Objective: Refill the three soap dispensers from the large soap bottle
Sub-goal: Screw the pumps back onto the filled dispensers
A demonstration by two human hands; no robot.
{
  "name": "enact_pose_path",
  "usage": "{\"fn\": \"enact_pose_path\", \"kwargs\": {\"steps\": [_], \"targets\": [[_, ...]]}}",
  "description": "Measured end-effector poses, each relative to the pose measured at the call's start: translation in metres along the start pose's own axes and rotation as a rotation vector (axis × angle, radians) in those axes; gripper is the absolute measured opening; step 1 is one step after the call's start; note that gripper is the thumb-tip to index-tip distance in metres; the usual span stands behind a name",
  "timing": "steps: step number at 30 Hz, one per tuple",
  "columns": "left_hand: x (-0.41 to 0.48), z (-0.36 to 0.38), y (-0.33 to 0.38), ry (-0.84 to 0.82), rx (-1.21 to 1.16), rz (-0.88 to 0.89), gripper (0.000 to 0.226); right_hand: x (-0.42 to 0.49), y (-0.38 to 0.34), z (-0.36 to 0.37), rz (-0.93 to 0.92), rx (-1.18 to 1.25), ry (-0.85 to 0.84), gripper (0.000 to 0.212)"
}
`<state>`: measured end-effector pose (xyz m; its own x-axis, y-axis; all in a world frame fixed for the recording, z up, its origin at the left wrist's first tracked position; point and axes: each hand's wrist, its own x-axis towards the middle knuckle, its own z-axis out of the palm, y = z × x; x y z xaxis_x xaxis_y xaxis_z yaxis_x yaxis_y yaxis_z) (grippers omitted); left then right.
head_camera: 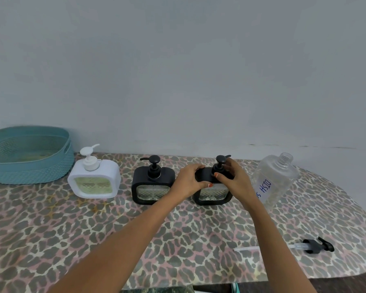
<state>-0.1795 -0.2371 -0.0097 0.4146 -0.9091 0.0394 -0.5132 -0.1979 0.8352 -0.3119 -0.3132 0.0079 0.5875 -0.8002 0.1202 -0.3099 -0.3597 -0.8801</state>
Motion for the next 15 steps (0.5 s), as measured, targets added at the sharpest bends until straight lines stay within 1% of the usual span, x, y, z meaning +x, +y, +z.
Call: {"fn": "enact_pose_path", "kwargs": {"steps": [4,8,11,13,15], "targets": [[-0.001,0.0,0.001,0.002,-0.01,-0.007,0.067,0.001,0.002,-0.004,0.008,-0.042,0.021,0.038],[-0.002,-0.001,0.001,0.001,-0.001,-0.009,0.066,0.005,-0.001,0.007,0.021,-0.066,0.144,0.045],[-0.001,-0.001,0.001,0.001,-0.005,-0.011,0.065,0.007,-0.001,0.013,0.021,-0.084,0.189,0.044],[-0.002,-0.001,0.001,0.0,-0.015,-0.011,0.065,0.006,0.0,0.012,0.019,-0.066,0.169,0.047],[-0.001,0.0,0.002,0.0,-0.018,-0.009,0.065,0.004,0.001,0.008,0.008,-0.018,0.087,0.051]]}}
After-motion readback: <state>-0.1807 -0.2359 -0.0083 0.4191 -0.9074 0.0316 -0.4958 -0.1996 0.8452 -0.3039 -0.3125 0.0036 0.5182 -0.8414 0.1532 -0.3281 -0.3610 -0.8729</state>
